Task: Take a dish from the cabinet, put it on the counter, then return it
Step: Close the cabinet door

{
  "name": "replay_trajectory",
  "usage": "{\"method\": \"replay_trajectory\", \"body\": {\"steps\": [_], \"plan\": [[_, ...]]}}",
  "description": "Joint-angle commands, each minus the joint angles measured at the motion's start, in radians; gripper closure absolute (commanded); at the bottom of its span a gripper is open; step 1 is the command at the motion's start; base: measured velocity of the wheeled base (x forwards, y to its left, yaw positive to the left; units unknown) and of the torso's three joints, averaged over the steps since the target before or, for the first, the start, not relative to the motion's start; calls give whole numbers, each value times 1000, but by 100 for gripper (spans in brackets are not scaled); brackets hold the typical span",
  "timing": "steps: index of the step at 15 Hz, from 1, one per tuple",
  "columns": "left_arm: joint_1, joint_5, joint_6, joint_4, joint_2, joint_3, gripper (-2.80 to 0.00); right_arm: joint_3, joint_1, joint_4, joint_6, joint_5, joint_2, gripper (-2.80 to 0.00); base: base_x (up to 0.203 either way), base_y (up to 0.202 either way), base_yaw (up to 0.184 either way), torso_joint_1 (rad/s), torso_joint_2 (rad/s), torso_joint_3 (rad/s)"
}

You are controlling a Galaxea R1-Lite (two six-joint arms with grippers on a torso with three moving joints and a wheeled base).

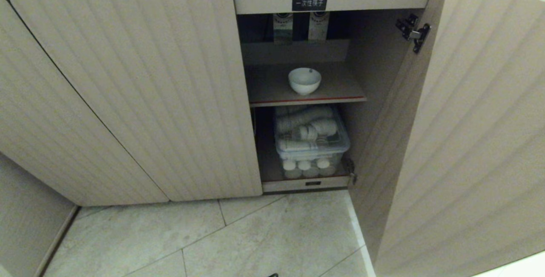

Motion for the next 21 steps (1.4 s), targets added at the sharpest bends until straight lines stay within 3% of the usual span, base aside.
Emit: {"method": "replay_trajectory", "body": {"steps": [1, 10, 21], "plan": [[0, 1, -1, -1, 0, -1, 0, 16, 22, -26, 20, 61, 0, 0, 0, 0, 0, 0, 0, 0], [0, 1, -1, -1, 0, -1, 0, 31, 36, -34, 70, 243, 10, 0, 0, 0, 0, 0, 0, 0], [0, 1, -1, -1, 0, -1, 0, 31, 36, -86, 67, 329, 144, 0, 0, 0, 0, 0, 0, 0]]}}
